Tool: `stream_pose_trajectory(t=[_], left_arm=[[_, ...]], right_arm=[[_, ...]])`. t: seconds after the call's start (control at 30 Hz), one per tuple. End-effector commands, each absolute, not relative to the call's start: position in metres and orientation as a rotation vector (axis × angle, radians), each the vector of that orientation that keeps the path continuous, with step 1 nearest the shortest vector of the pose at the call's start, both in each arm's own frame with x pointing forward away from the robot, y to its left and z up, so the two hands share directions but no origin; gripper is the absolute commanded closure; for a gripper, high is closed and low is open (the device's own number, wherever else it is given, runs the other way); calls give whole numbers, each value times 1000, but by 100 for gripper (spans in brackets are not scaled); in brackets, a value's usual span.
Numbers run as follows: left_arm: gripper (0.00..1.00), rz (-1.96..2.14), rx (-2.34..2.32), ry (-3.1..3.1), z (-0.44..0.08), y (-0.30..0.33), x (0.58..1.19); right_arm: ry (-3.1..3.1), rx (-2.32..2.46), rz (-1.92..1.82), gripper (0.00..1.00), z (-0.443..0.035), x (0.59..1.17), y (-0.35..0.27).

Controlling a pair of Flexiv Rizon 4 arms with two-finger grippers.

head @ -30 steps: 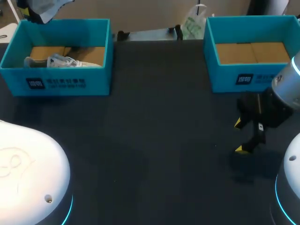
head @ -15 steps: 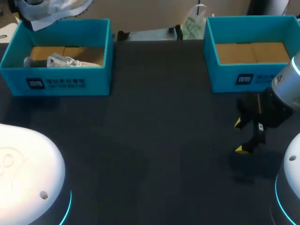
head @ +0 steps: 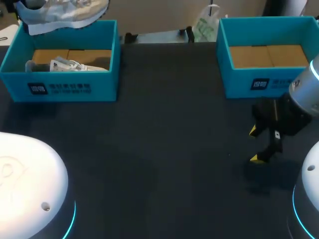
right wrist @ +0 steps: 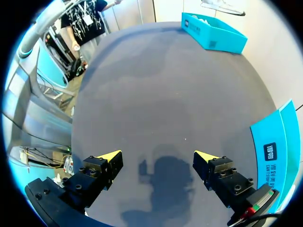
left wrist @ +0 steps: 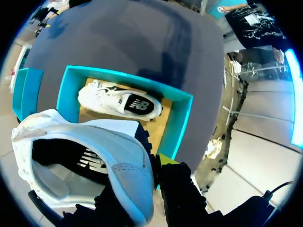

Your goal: Take the shoe out of the shoebox, open the shoe tongue, remove and reinsert the insole, then place the shoe into the shoebox

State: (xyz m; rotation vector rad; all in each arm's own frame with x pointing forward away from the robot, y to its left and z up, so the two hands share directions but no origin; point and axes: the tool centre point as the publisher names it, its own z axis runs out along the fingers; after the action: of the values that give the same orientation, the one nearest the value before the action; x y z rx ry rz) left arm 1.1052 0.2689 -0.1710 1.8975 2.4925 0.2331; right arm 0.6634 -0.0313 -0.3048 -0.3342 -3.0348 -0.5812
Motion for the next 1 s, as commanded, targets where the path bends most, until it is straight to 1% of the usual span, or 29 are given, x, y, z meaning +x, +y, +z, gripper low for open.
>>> stream_pose_trajectory(t=[0.03, 0.1, 0.27, 0.73, 1.0], left_arm=[[100, 292, 1924, 2461, -177, 278, 1121], [100, 348, 1924, 2467, -179, 282, 1125], [100, 304, 1986, 2455, -188, 294, 1136], [100, 304, 1986, 2455, -188, 294, 1136], [100, 334, 2085, 2431, -221, 304, 1136]], right_arm=[[-3036, -335, -580, 0, -305, 662, -31], [-3036, -335, -580, 0, -305, 662, -31], [-3036, -335, -580, 0, -305, 662, -31], [-3036, -335, -580, 0, -305, 662, -31], [-3036, -335, -580, 0, -305, 662, -31]])
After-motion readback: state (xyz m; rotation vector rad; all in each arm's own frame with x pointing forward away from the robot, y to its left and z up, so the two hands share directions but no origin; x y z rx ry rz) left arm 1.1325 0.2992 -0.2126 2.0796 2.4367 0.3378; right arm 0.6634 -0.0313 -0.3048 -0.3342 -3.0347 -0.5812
